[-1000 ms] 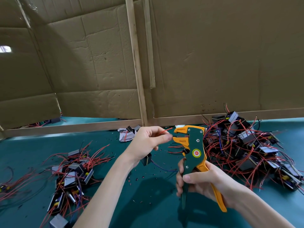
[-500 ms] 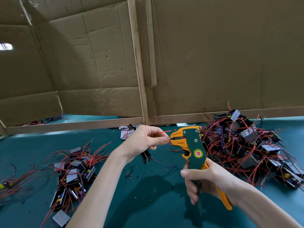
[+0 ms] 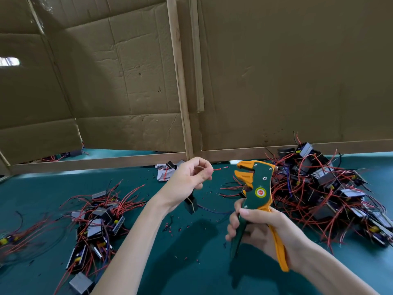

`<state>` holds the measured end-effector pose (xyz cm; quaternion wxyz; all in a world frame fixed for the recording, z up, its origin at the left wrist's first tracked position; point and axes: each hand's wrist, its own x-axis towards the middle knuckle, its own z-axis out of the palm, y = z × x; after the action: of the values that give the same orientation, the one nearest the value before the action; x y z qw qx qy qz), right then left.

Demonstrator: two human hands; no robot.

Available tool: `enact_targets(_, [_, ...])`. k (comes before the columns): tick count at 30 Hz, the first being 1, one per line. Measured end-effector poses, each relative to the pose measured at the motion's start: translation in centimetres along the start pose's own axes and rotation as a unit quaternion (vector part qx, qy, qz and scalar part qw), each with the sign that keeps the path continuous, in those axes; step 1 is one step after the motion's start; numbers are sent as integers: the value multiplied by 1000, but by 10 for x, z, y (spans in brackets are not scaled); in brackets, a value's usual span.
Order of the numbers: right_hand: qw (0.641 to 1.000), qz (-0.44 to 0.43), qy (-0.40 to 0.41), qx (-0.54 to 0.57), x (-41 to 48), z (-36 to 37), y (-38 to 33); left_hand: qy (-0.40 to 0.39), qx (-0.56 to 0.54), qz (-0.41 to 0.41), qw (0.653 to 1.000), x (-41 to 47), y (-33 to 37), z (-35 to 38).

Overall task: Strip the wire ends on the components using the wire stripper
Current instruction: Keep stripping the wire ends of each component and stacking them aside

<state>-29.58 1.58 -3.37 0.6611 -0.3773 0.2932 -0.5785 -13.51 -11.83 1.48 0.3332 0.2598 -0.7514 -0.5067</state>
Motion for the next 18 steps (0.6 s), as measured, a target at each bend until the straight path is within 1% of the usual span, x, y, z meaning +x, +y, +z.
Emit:
enact_targets(3, [999,-19,-12,-34,0,-8,-6,32,38,56,997,1,2,-2])
enact_targets(6, [998,-12,-35,-56,0,-14,-9,33,67,88,993,0,4,4])
enact_targets(9, [995,-3,-55,-82,1,-17,-6,38,65,103,992,0,6,11])
enact_targets(15, [994,-1,-63,-90,2,-20,-6,68,38,117,990,0,8,16])
enact_targets(18, [993,4,-55,-104,2,-21,-6,50,38,110,992,-1,10,17])
